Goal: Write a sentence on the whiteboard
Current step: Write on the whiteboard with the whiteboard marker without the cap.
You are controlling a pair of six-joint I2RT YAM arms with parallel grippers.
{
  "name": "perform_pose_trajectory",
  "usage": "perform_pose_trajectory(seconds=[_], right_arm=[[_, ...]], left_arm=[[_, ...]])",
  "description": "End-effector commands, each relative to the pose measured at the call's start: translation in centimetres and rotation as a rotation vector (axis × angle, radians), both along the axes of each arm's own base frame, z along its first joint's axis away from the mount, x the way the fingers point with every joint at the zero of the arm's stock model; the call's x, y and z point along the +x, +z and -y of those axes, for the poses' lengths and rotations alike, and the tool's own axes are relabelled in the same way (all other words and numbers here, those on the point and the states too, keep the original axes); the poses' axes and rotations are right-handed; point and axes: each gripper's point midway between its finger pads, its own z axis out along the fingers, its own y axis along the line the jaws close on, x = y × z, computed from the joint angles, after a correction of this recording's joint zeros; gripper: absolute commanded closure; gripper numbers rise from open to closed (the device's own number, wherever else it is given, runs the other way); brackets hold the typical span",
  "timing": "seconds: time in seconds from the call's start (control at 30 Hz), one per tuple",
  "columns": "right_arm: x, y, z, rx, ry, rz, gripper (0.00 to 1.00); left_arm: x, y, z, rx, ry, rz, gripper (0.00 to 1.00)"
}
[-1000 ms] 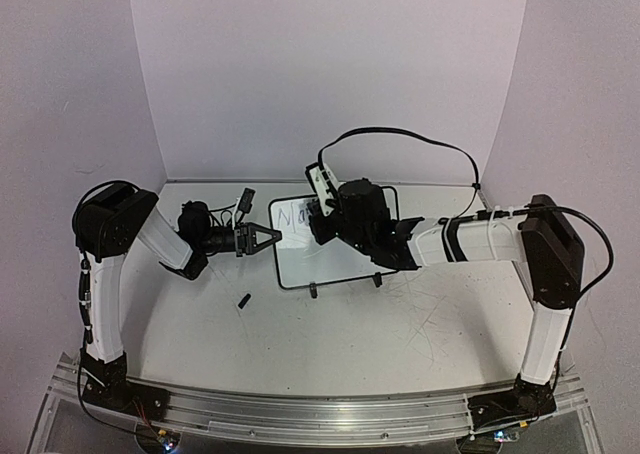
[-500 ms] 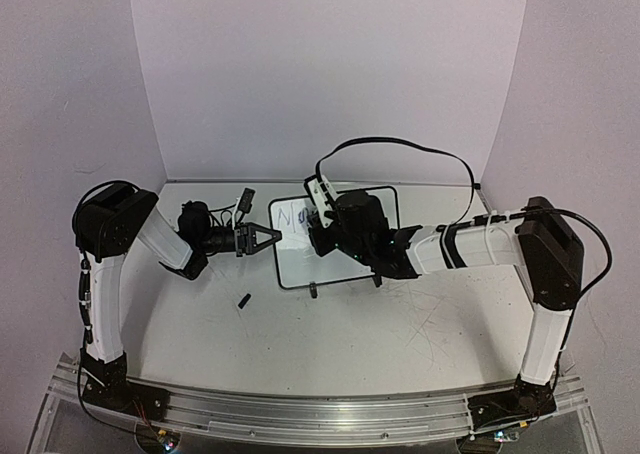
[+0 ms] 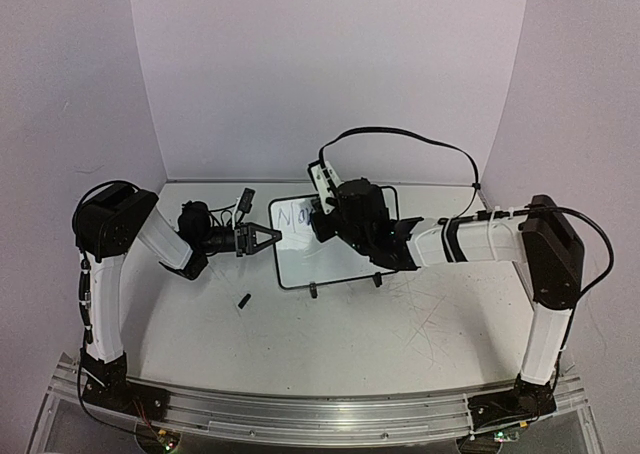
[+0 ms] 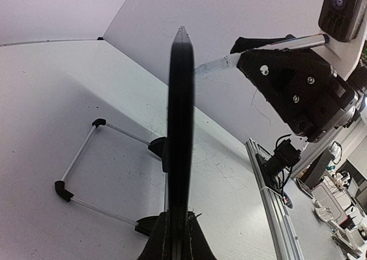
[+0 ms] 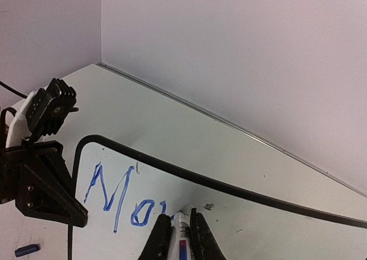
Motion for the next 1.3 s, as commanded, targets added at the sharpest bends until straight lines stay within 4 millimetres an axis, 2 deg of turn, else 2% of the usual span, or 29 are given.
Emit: perform_pose_trajectory(seconds=[0.0,0.1,0.23,0.4,0.63,0.87,1.27], right_arm=[[0.9,2.4,0.8,0.029,-0.027,0.046,1.0],[-0.5,2.5,0.5,0.055,0.042,0.028,1.0],[-1.8,3.1,1.4,0.109,0.062,0.015,1.0],[-1.4,2.2,1.4,0.117,0.06,-0.018,1.0],[-0.8,0.8,0.5,0.097,0.067,-0.039,1.0],[-0.4,0.3,0.4,0.087,0.051,-0.039,1.0],[0.8,0.2,3.2,0.067,-0.098,-0.023,1.0]], left_arm=[[-0.6,1.2,0.0,-0.009,-0.029,0.025,1.0],[-0.6,1.2,0.0,-0.008,-0.029,0.025,1.0],[-0.5,1.2,0.0,-0.009,-0.03,0.025,1.0],[-0.6,1.3,0.0,-0.009,-0.029,0.025,1.0],[-0.6,1.4,-0.1,-0.009,-0.029,0.027,1.0],[-0.6,1.4,-0.1,-0.009,-0.03,0.028,1.0],[-0.6,1.4,0.0,-0.009,-0.03,0.028,1.0]])
